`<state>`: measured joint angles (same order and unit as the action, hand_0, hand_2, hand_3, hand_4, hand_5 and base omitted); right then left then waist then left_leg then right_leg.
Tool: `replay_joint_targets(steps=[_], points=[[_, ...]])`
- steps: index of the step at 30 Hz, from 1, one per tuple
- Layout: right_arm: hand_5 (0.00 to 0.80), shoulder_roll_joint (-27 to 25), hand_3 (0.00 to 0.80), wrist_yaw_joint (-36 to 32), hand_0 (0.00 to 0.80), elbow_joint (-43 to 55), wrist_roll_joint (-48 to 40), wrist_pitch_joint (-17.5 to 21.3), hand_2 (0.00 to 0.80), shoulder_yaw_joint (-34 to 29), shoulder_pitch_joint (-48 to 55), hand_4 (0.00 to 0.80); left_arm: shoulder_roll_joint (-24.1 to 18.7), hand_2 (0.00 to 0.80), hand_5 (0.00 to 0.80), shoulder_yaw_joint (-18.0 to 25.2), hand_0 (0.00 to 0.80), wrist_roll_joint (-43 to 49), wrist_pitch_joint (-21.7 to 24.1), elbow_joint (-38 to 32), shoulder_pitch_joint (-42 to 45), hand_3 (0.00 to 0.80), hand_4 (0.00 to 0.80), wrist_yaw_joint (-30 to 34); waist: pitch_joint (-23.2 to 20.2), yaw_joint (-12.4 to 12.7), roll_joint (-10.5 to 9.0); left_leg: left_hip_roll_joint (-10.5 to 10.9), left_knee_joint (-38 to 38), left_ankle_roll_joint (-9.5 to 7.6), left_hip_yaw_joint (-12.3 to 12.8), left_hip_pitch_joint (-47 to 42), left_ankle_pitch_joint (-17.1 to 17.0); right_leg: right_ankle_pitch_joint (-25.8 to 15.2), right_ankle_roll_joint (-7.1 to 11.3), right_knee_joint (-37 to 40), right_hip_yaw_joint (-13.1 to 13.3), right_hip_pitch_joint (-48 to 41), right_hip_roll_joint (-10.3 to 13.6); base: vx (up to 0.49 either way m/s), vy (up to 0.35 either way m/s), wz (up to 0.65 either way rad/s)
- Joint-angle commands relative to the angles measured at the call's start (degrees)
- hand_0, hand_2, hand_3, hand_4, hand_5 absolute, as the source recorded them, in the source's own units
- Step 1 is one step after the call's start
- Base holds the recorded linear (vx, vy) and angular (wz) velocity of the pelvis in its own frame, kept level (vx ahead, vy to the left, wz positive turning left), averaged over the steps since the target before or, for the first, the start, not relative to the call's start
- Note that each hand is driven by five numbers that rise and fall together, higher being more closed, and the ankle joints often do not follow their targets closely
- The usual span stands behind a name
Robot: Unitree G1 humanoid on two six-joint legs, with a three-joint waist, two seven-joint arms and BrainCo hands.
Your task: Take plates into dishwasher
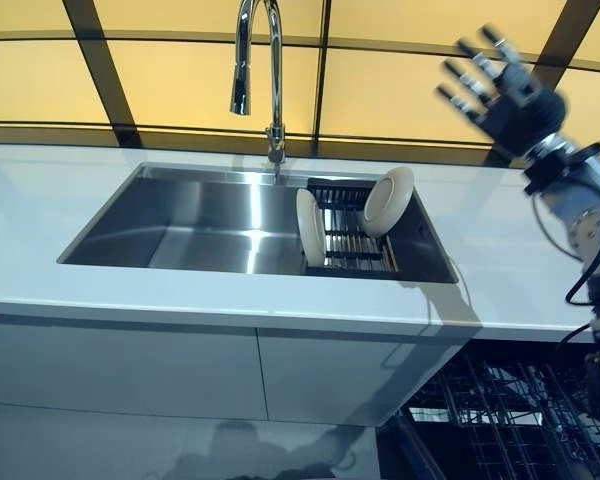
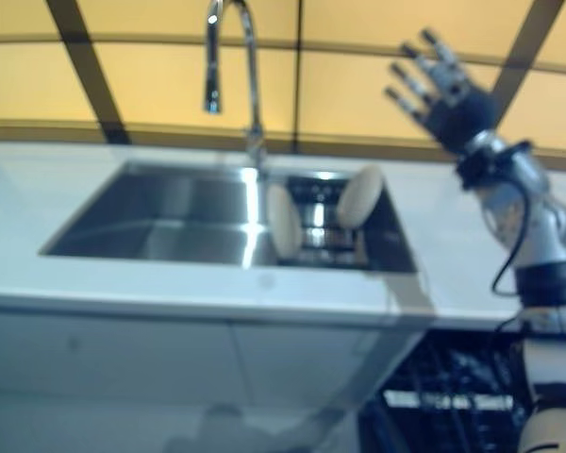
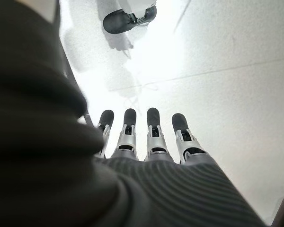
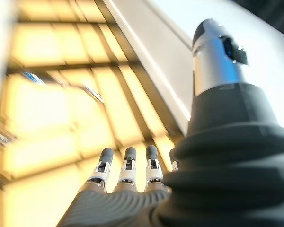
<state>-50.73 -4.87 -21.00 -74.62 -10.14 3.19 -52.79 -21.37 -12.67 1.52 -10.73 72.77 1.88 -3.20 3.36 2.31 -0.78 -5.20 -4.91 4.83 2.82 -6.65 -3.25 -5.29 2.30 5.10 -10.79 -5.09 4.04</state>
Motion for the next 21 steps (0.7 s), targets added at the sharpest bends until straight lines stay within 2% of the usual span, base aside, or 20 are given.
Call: replay_joint_targets(steps=[1, 3, 5, 6, 8, 9, 10, 13, 18, 20, 21], points=[[0.000, -4.4, 0.000, 13.1, 0.000, -8.5, 6.5, 5.5, 0.000, 3.0, -12.7, 0.000, -3.6, 0.000, 0.000, -3.7, 0.000, -0.7, -2.6, 2.6, -5.4, 0.000, 0.000, -0.2, -0.1, 1.4, -2.54, -1.0, 2.8, 0.40, -1.9, -0.6, 4.2, 5.9, 4.34, -4.4, 0.0, -3.6, 5.0, 0.000, 0.000, 0.00], [0.000, -5.7, 0.000, 16.2, 0.000, -14.7, 7.4, 5.3, 0.000, 9.2, -18.9, 0.000, -3.8, 0.000, 0.000, -3.8, 0.000, -2.3, -3.3, 2.3, -5.9, 0.000, 0.000, -0.5, 0.3, 1.5, -3.41, -1.5, 9.1, 0.90, -0.7, 0.8, 6.2, 6.6, 3.33, -5.3, 0.2, -3.3, 5.3, 0.000, 0.000, 0.00], [0.000, -6.7, 0.000, 18.8, 0.000, -17.8, 9.9, 4.2, 0.000, 13.6, -23.1, 0.000, -3.8, 0.000, 0.000, -3.0, 0.000, -3.1, -3.9, 1.1, -6.3, 0.000, 0.000, -0.5, 2.0, 2.3, -4.35, -1.2, 21.8, 1.93, -1.3, 6.9, 3.3, 5.8, 1.69, -5.4, 0.4, -3.3, 5.3, 0.004, 0.032, -0.03], [0.000, -6.9, 0.000, 19.8, 0.000, -17.8, 9.7, 3.4, 0.000, 14.5, -23.9, 0.000, -3.8, 0.000, 0.000, -3.2, 0.000, -3.3, -4.7, 0.3, -6.7, 0.000, 0.000, -0.2, 2.4, 2.7, -3.95, -1.2, 21.5, 2.43, -1.6, 9.9, 1.7, 6.0, 1.75, -5.4, 0.6, -4.1, 5.0, 0.057, 0.135, -0.05], [0.000, -7.0, 0.000, 21.1, 0.000, -18.2, 11.9, 0.5, 0.000, 16.3, -25.2, 0.000, -3.9, 0.000, 0.000, -3.7, 0.000, -1.7, -6.9, -2.1, -7.5, 0.000, 0.000, 0.8, 3.4, 3.4, -3.09, -3.0, 14.2, 3.57, 2.2, 13.6, -1.6, 6.5, 3.12, -5.2, 0.2, -6.2, 4.9, 0.086, 0.162, 0.10], [0.000, -6.9, 0.000, 20.9, 0.000, -18.3, 12.3, 0.2, 0.000, 17.7, -26.3, 0.000, -4.0, 0.000, 0.000, -4.4, 0.000, -1.0, -7.1, -2.5, -7.8, 0.000, 0.000, 1.4, 3.8, 4.0, -3.17, -2.2, 13.2, 3.35, 2.0, 13.9, -2.1, 6.3, 3.62, -5.1, 0.6, -6.8, 5.4, 0.094, 0.163, 0.07], [0.000, -6.6, 0.000, 21.3, 0.000, -18.6, 12.3, -1.1, 0.000, 19.8, -27.5, 0.000, -4.4, 0.000, 0.000, -5.7, 0.000, -2.1, -7.1, -2.6, -7.9, 0.000, 0.000, 1.6, 3.7, 4.2, -3.29, -0.7, 11.5, 2.25, 0.5, 13.4, -1.4, 6.1, 4.33, -5.2, 0.9, -7.0, 5.9, 0.097, 0.148, -0.14], [0.000, -6.3, 0.000, 17.5, 0.000, -21.3, 15.1, -2.3, 0.000, 21.3, -27.8, 0.000, -4.8, 0.000, 0.000, -5.0, 0.000, -3.3, -7.3, -2.0, -7.3, 0.000, 0.000, 0.6, 2.4, 4.2, -3.12, 0.5, 5.1, 1.08, 1.7, 8.2, -1.7, 5.2, 5.56, -4.6, -1.3, -6.7, 7.1, 0.121, 0.109, -0.32], [0.000, -5.2, 0.000, 17.8, 0.000, -22.0, 13.1, -4.3, 0.000, 21.4, -28.2, 0.000, -5.6, 0.000, 0.000, -4.1, 0.000, -3.2, -7.1, -1.4, -8.0, 0.000, 0.000, 1.8, 0.9, 4.2, -3.55, 1.8, 5.5, -0.27, 2.1, 7.1, 0.2, 5.5, 5.28, -4.5, -1.9, -5.7, 7.4, 0.082, 0.061, -0.13], [0.000, -5.4, 0.000, 19.5, 0.000, -22.0, 14.7, -4.3, 0.000, 20.2, -27.4, 0.000, -5.9, 0.000, 0.000, -4.9, 0.000, -1.5, -7.2, -1.5, -8.9, 0.000, 0.000, 2.9, 0.7, 4.3, -3.33, 2.1, 5.7, -1.24, 2.3, 7.4, 0.5, 7.1, 5.08, -7.1, -2.3, -5.3, 7.5, 0.087, 0.063, 0.07], [0.000, -5.6, 0.000, 20.6, 0.000, -22.0, 17.0, -4.6, 0.000, 20.0, -27.0, 0.000, -6.1, 0.000, 0.000, -5.4, 0.000, -0.8, -7.1, -1.6, -9.1, 0.000, 0.000, 3.0, 1.0, 4.0, -3.12, 2.3, 5.7, -1.68, 1.9, 7.2, 0.4, 6.1, 5.55, -12.0, -2.1, -3.4, 7.9, 0.111, 0.051, 0.25]])
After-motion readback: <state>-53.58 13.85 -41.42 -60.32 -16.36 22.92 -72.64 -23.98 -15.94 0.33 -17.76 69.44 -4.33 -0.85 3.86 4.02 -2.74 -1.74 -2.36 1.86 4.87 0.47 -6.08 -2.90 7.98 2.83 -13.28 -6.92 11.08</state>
